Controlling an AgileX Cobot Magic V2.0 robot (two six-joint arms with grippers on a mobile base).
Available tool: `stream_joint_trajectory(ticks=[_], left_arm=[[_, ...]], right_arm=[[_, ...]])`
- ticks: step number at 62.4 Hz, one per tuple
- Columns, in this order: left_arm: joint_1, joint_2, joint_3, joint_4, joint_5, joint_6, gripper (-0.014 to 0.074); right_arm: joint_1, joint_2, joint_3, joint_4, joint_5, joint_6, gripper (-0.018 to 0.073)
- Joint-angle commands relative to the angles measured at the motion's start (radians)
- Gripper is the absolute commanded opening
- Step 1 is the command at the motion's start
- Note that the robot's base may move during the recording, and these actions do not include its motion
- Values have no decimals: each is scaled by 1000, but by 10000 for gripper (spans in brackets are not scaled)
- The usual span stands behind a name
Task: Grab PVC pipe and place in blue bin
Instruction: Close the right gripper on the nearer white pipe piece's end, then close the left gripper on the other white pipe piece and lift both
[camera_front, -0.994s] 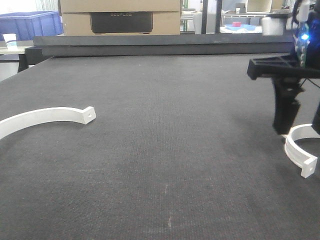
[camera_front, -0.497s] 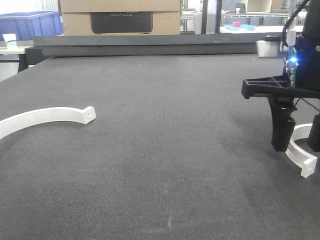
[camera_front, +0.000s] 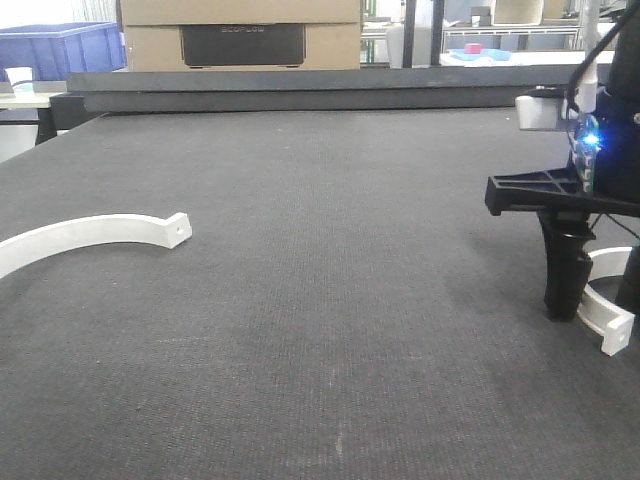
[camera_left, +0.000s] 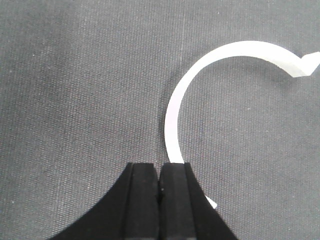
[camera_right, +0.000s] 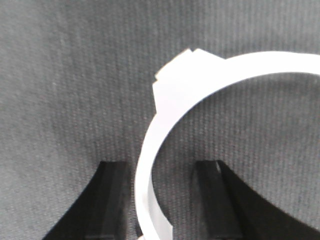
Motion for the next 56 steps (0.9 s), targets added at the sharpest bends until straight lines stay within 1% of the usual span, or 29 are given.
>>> stream_joint_trajectory(ticks=[1,17,21,29,33,43,51,56], left_arm=[[0,-2,2,-10,-4,2,-111],[0,-2,2,-18,-4,2,-111],[0,-2,2,-18,-4,2,-111],[0,-2,2,-18,-4,2,-111],[0,-2,2,-18,-4,2,-111],[0,-2,2,-23,1,2,-111],[-4,-2,-18,-41,38,2,-111],[-39,-1,-68,-18,103,2,-111]], right_arm=[[0,1,2,-9,-13,1,202],[0,1,2,-23,-26,1,202],[0,1,2,-26,-26,1,189],[0,1,2,-26,-36,1,79],[0,1,2,-26,-48,1,-3],[0,1,2,-39,-66,1,-162],[0,-4,2,-74,-39,1,-158],[0,-25,0,-113,-3,1,-158]])
